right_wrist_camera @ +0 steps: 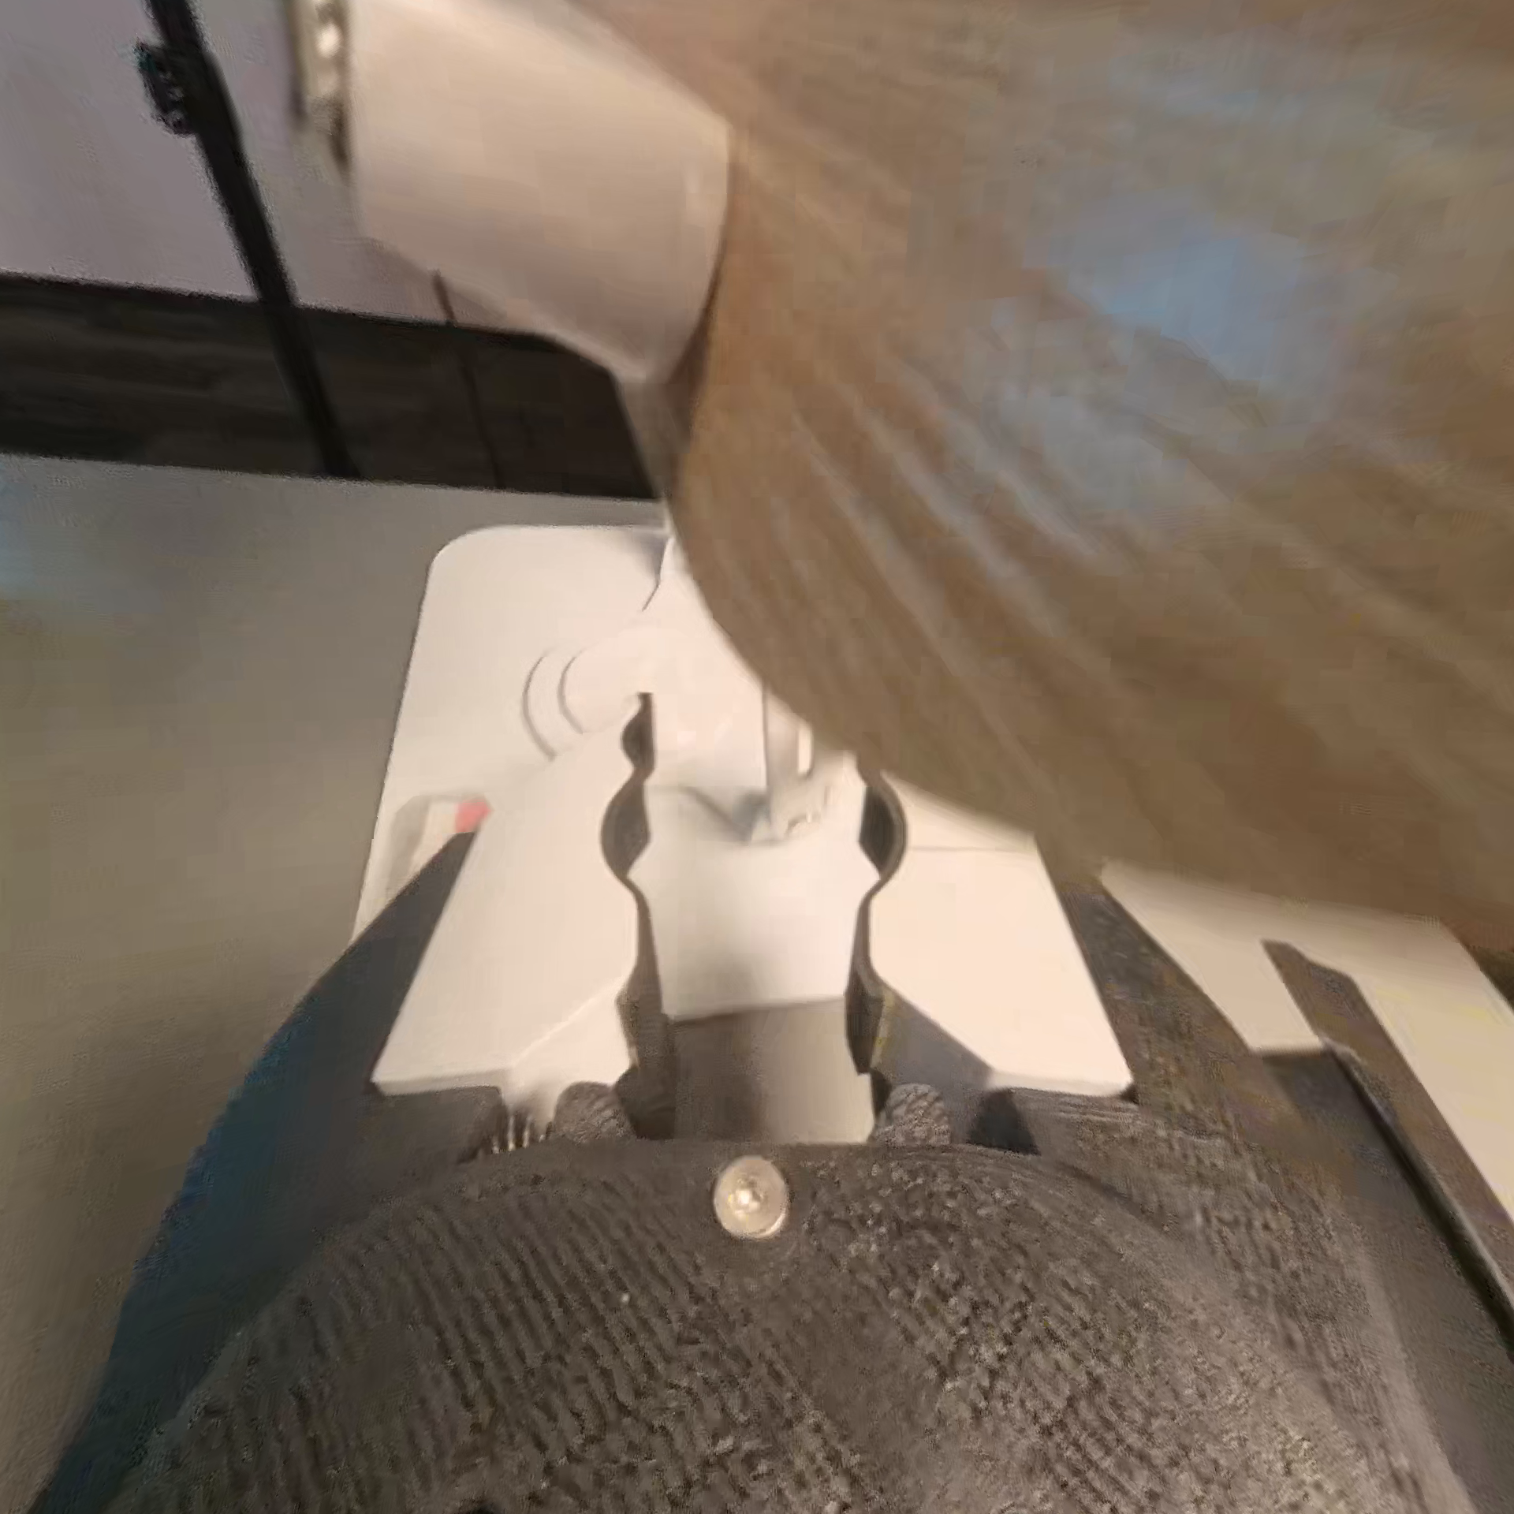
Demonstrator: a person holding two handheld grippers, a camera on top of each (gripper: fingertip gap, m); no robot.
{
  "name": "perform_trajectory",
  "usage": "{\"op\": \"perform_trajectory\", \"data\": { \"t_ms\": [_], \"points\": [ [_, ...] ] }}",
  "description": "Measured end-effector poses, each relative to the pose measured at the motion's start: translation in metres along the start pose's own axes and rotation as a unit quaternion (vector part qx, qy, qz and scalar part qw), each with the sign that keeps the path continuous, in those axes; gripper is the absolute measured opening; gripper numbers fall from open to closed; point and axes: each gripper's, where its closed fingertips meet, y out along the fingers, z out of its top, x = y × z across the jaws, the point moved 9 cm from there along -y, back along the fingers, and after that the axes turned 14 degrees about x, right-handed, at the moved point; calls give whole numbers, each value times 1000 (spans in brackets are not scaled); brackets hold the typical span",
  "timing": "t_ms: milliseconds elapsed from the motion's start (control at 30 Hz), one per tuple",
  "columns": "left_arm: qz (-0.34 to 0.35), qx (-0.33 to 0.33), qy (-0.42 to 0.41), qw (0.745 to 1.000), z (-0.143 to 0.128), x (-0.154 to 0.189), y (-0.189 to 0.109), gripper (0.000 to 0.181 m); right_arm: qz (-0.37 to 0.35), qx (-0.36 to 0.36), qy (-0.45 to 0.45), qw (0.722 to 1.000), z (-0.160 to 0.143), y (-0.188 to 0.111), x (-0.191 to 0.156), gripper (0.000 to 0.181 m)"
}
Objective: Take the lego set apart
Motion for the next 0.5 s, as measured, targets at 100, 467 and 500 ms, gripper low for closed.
{"op": "perform_trajectory", "data": {
  "t_ms": [100,467,500],
  "points": [
    [11,3,-10,1000,1,-4,1,3,-15,-19,-49,999,0,-45,17,61],
    [19,-1,-37,999,-3,-5,5,5,-62,-322,-194,924,-20,-151,83,66],
    [19,-2,-36,999,-3,-6,5,5,-54,-340,-199,918,-23,-149,83,67]
  ]
}}
